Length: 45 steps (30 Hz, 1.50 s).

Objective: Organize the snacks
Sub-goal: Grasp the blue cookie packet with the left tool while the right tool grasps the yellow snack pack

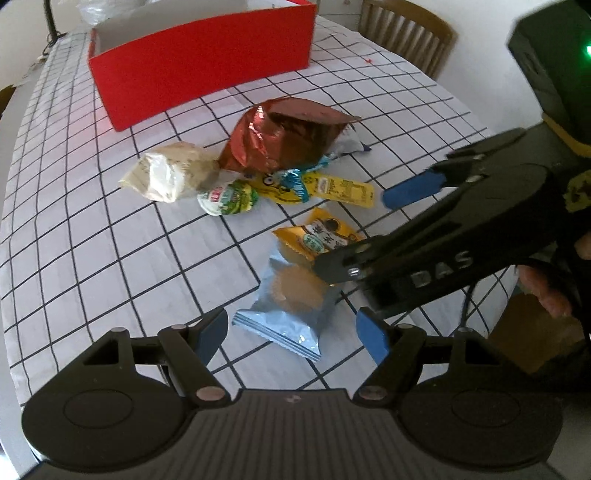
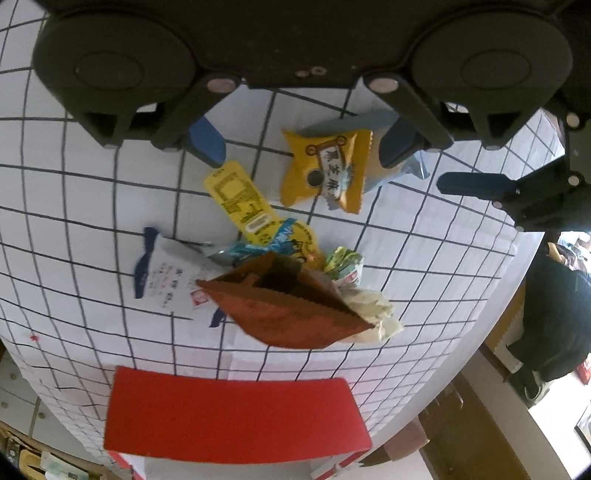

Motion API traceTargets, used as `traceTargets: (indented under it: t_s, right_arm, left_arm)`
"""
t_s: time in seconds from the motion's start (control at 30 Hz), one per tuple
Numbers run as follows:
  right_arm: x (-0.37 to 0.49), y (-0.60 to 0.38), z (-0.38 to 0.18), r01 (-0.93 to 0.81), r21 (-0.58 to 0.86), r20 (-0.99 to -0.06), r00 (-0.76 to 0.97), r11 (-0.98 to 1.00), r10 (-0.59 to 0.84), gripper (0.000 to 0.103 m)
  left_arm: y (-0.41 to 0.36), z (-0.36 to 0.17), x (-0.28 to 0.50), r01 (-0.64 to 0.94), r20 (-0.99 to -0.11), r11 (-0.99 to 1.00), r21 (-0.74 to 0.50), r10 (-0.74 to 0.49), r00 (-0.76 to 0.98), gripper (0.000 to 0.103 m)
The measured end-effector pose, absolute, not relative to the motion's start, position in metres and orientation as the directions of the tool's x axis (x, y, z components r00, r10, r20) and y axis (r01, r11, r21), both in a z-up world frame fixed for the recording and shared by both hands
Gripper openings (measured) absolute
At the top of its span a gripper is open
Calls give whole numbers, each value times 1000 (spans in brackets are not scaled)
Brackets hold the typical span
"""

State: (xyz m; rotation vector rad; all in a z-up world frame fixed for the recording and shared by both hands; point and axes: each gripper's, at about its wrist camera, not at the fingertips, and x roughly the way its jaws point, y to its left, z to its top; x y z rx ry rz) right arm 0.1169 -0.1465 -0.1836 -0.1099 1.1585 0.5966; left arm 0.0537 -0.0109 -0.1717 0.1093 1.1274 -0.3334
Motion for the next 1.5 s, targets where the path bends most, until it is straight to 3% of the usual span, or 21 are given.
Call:
traceTargets:
  t_s: [0.2, 0.4, 0.57, 0.63, 0.73, 0.97, 1.5]
  right_arm:
    - [116, -140, -187, -514, 189, -891, 268, 836, 366, 80]
    - [115, -143, -185, -524, 218, -879, 262, 823, 399, 53]
    - [113, -147, -184, -522, 232, -873, 260, 821, 412, 45]
    - [113, -152, -183, -513, 250, -870, 253, 821, 424, 37]
    - [113, -160, -183, -495, 261, -869, 253, 829, 425, 36]
    - [110, -171, -183, -466, 274, -865, 263, 841, 427, 35]
    - [107, -183, -164, -408, 285, -840, 329, 868, 430, 35]
  left_arm:
    - [-25, -178, 55, 364, -901, 931, -41, -192, 390, 76]
    - [-32, -184, 59, 376, -902, 926, -5, -166, 398, 76]
    - [-34, -186, 62, 380, -904, 925, 0, -163, 396, 76]
    - [-34, -188, 62, 379, -905, 925, 0, -161, 394, 73]
    - [-32, -190, 64, 371, -909, 929, 4, -151, 388, 61]
    - [-32, -192, 62, 369, -911, 929, -4, -156, 381, 47]
    - [0, -174, 54, 174, -891, 981, -90, -157, 425, 46]
